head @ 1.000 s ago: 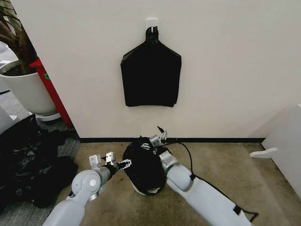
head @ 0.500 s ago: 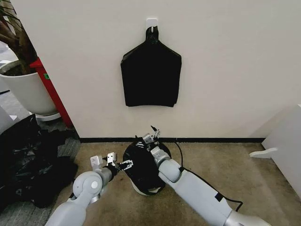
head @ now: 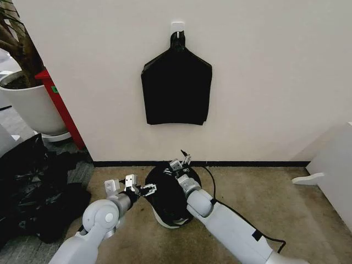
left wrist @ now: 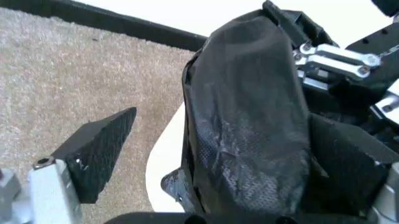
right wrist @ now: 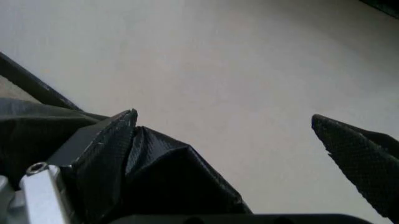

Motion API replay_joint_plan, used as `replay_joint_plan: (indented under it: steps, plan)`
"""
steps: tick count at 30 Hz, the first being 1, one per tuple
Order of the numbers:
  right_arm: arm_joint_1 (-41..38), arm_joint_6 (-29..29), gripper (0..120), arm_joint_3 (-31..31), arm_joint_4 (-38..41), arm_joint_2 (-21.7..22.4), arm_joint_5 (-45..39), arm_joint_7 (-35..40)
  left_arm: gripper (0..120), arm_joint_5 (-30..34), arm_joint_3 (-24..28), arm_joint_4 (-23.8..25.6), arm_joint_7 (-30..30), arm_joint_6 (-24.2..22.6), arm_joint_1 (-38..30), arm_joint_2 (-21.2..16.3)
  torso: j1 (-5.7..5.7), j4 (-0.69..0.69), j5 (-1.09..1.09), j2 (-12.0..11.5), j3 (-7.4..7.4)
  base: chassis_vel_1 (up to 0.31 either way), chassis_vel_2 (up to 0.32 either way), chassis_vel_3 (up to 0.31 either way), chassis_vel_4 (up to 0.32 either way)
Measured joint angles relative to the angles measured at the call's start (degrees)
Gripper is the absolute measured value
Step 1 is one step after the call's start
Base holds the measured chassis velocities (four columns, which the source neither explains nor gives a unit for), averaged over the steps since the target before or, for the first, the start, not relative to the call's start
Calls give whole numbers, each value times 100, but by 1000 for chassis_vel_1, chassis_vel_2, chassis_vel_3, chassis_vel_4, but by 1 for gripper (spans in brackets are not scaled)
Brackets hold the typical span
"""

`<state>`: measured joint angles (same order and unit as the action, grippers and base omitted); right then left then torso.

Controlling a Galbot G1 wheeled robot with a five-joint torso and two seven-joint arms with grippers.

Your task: Place the garbage bag over the trash bin.

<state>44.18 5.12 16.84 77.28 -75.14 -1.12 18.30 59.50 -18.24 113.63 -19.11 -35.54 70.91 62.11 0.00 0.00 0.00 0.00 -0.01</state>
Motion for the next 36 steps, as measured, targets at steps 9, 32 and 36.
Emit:
replay_joint_plan:
  steps: [9, 32, 36]
  plan:
    - [63, -205, 100, -93, 207, 57, -82, 14, 100, 33, -82, 300, -83, 46, 19, -73, 0, 1, 1, -1, 3, 0, 0, 0, 0]
    - [2996, -1535, 100, -3292, 3906, 757, -372, 655, 100, -2447, -164, 687, 411, 3920, 290, 321, 0, -2, 2, 0, 1, 0, 0, 0, 0]
    - [4303, -1607, 100, -4236, 4443, 432, 495, 843, 100, -2893, -164, 1037, 617, 4115, 570, 494, 0, -2, 2, 0, 0, 0, 0, 0, 0]
